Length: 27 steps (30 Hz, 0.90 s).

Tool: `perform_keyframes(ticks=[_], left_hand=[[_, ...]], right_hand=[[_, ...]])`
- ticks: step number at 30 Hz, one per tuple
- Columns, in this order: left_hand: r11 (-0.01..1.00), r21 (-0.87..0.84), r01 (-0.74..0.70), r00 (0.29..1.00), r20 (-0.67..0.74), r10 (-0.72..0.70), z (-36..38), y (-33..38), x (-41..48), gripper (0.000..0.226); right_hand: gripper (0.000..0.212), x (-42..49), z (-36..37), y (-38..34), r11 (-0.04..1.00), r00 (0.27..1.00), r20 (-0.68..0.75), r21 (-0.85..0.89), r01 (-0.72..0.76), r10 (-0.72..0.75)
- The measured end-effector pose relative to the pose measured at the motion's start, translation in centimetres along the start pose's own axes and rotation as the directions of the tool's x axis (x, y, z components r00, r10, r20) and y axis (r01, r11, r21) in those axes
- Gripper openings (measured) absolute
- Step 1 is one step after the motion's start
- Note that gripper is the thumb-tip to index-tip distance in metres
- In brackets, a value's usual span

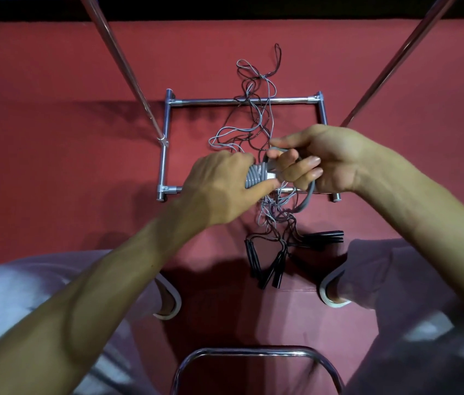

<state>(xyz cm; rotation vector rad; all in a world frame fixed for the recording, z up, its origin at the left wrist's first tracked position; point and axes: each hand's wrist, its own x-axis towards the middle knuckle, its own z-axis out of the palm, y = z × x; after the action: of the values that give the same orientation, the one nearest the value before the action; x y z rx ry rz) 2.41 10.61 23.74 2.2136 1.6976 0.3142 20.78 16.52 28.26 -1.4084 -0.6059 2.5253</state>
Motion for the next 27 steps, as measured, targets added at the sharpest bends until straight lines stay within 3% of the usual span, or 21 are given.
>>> perform_keyframes(ticks=[3, 5, 7, 9, 14, 17, 19, 25, 27], left_hand=[[0.999, -0.031, -0.02, 0.998, 0.053, 0.022, -0.8, -0.1, 0.0, 0.057], [0.999, -0.044, -0.017, 0.993, 0.115, 0.022, -1.0, -0.1, -0.3, 0.058], [0.994, -0.11, -0.003, 0.98, 0.198, 0.025, -1.0, -0.1, -0.6, 0.06], [0.972, -0.235, 0.026, 0.959, 0.281, 0.042, -1.2, 0.1, -1.0, 0.063], [0.816, -0.537, 0.215, 0.881, 0.467, 0.075, -1.7, 0.4, -1.1, 0.061], [0.632, -0.708, 0.314, 0.834, 0.524, 0.173, -2.4, 0.8, -1.0, 0.054], [0.546, -0.772, 0.326, 0.833, 0.508, 0.221, -3.2, 1.0, -1.0, 0.048], [0.482, -0.835, 0.265, 0.891, 0.404, 0.21, -4.8, 1.2, -1.0, 0.041], [0.471, -0.846, 0.248, 0.919, 0.36, 0.163, -5.2, 0.7, -0.9, 0.044]], right_hand=[[0.029, -0.7, -0.4, -0.2, 0.946, 0.991, -0.015, -0.3, 0.119, -0.129], [0.03, -1.3, -1.0, -0.5, 0.769, 0.961, 0.035, -0.592, 0.242, -0.276], [0.021, -2.1, -1.6, -0.9, 0.517, 0.911, 0.163, -0.779, 0.355, -0.379], [0.01, -2.6, -2.1, -1.3, 0.399, 0.885, 0.26, -0.818, 0.415, -0.387], [0.026, -2.1, -2.7, -1.2, 0.297, 0.817, 0.349, -0.806, 0.511, -0.458], [0.02, -2.0, -2.9, -1.3, 0.291, 0.772, 0.382, -0.767, 0.571, -0.508], [0.017, -1.8, -3.1, -1.5, 0.341, 0.77, 0.391, -0.729, 0.593, -0.504], [0.005, -0.3, -3.6, -0.8, 0.506, 0.804, 0.439, -0.625, 0.594, -0.401], [0.009, 0.9, -3.3, 0.1, 0.65, 0.819, 0.468, -0.516, 0.558, -0.332]])
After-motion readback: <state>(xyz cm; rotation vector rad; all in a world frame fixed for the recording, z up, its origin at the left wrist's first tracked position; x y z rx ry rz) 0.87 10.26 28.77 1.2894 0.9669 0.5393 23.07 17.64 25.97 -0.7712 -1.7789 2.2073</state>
